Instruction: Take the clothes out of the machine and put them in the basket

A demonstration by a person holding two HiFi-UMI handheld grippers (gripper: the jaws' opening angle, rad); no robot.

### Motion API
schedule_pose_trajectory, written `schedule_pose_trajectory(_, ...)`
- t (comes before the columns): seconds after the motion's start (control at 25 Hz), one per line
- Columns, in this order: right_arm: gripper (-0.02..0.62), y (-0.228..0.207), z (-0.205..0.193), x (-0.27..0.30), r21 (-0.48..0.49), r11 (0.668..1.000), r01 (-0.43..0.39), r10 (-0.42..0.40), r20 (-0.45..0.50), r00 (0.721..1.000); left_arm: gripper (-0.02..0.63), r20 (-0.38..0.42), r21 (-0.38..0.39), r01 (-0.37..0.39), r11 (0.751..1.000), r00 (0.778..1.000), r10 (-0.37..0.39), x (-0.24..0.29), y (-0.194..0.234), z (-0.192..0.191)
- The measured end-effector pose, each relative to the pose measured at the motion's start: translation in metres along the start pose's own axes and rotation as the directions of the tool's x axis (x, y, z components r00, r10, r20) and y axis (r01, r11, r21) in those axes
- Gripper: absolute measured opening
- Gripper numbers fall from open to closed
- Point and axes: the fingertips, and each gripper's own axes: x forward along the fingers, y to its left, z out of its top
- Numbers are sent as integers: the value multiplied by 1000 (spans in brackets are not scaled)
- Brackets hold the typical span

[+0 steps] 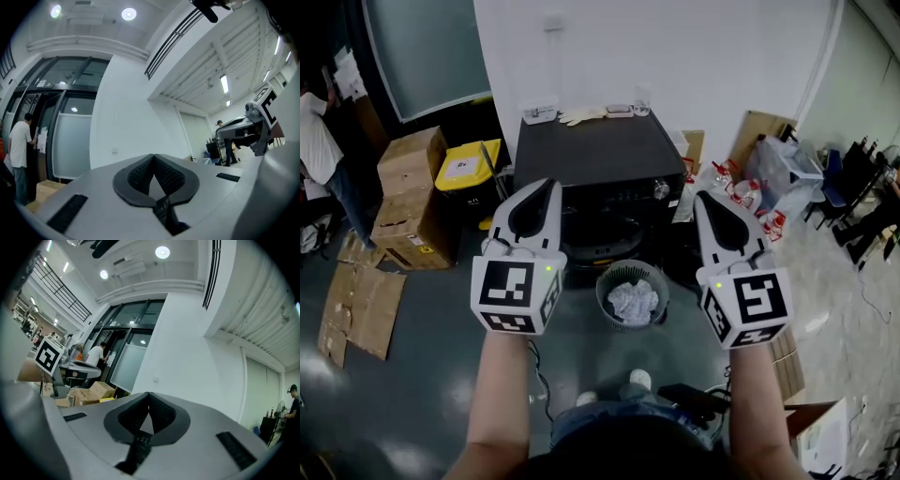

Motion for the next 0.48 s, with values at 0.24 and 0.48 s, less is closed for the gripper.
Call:
schedule_pose_trajectory(0.24,2,-8,-7,3,-26,1000,2,-2,-13,1000,2,-10,35,-30,999,999,31,7,-2,1)
schedule_pose_trajectory(0.48,2,-12,-12,8,-21,999,24,-25,-20,999,2,-3,42,-55,998,998,55,10,5,4)
